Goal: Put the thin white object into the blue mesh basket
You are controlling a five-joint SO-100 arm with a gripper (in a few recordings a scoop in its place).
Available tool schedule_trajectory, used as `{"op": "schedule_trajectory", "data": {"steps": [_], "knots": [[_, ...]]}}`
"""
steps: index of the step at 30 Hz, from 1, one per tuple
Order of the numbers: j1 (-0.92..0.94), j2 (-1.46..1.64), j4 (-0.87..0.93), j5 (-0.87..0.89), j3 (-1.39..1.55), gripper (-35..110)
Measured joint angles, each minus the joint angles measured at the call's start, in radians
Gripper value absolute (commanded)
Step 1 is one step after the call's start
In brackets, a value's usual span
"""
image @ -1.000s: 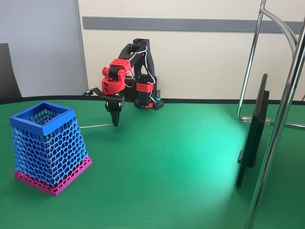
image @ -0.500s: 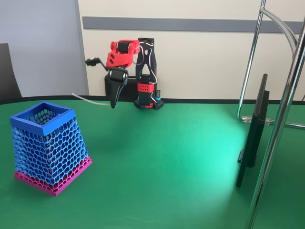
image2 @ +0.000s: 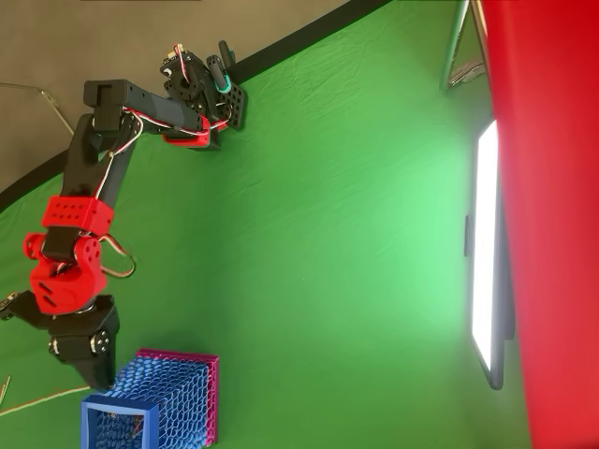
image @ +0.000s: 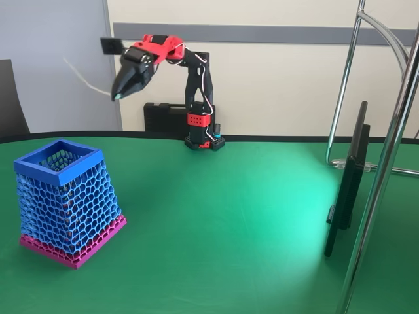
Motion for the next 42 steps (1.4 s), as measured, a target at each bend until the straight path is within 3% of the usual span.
{"op": "schedule_trajectory", "data": {"steps": [16,27,32,42], "knots": [[0.084,-0.428,-0.314,-0.025,-0.238,6],[0.078,-0.538,-0.489,-0.060,-0.272,9],[0.071,-0.558,-0.566,-0.063,-0.284,24],[0.071,-0.558,-0.663,-0.063,-0.270,30]]}}
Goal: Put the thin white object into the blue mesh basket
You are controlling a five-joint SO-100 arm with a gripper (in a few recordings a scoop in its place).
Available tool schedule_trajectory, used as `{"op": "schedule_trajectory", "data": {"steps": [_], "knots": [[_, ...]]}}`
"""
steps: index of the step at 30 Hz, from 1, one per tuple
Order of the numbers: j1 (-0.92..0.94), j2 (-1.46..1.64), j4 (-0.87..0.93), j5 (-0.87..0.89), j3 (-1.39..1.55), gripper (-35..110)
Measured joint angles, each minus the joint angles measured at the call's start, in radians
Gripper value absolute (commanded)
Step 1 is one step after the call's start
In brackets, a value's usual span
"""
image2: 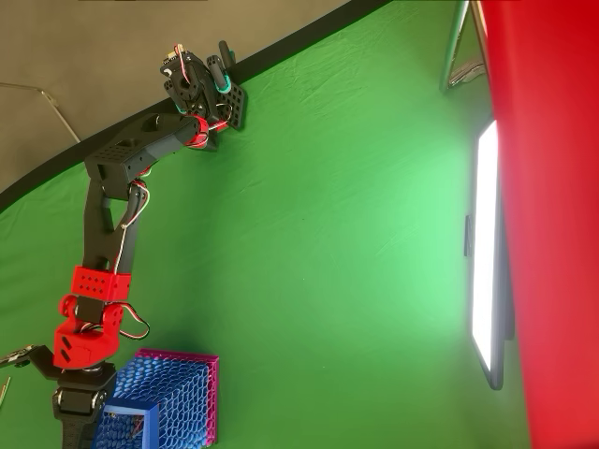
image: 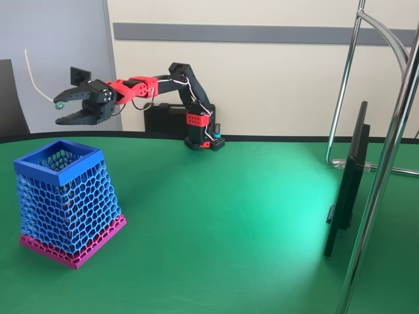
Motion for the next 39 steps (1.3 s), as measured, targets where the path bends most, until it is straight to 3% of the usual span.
{"op": "schedule_trajectory", "data": {"steps": [3,8,18,31,39], "knots": [[0.000,0.000,-0.018,0.008,0.005,37],[0.000,0.000,-0.040,0.158,0.017,32],[-0.035,0.000,0.268,0.629,-0.038,29],[-0.140,0.089,0.451,0.735,-0.015,28],[-0.199,0.242,0.522,0.744,0.089,21]]}}
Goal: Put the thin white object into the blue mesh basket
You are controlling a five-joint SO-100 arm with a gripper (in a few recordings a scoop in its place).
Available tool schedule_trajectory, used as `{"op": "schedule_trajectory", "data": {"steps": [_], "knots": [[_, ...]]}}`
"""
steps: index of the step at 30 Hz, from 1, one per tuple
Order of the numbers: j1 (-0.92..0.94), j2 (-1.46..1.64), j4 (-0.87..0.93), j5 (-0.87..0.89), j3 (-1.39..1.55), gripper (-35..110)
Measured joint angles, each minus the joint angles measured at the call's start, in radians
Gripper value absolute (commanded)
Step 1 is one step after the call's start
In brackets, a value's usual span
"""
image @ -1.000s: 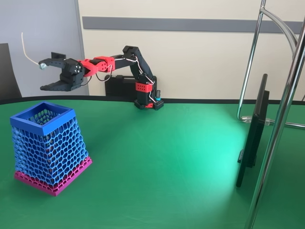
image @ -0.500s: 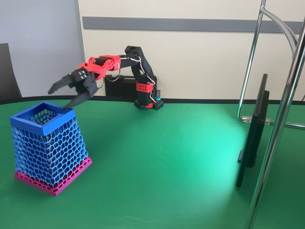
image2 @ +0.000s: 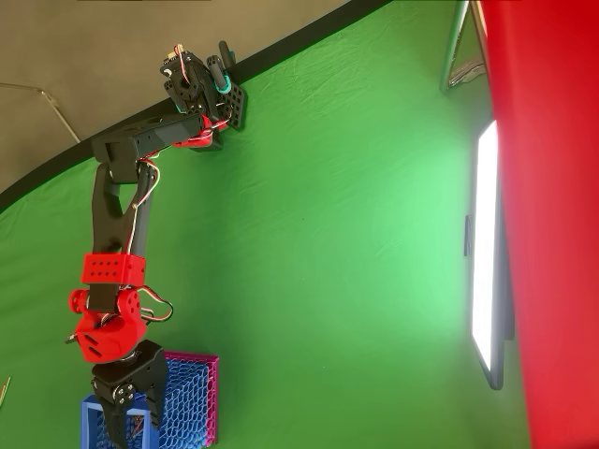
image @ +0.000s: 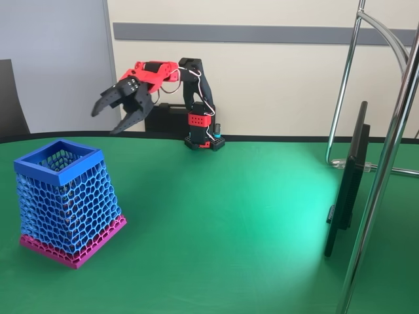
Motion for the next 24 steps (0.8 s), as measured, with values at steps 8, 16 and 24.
{"op": "schedule_trajectory", "data": {"steps": [8,16,24], "knots": [[-0.112,0.302,-0.031,-0.066,0.383,9],[-0.207,0.696,-0.078,-0.207,0.861,1],[-0.252,1.123,-0.198,-0.394,1.399,1]]}}
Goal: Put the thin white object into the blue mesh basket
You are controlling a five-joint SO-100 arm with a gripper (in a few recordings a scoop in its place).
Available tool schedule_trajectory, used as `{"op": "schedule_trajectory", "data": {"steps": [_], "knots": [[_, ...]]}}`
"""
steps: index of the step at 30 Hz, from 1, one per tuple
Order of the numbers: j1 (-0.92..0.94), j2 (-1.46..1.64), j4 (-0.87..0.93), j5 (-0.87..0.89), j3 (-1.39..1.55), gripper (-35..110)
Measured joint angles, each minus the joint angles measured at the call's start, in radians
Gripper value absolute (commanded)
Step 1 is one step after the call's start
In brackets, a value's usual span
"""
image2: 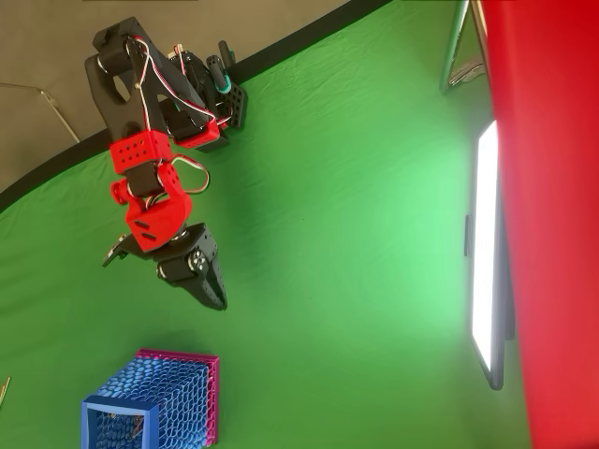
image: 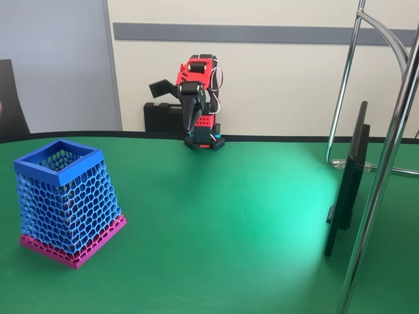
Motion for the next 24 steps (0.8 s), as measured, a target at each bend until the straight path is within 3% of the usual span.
{"op": "schedule_trajectory", "data": {"steps": [12,24], "knots": [[-0.038,0.689,0.048,-0.192,0.637,2],[-0.055,0.973,0.305,-0.192,0.744,2]]}}
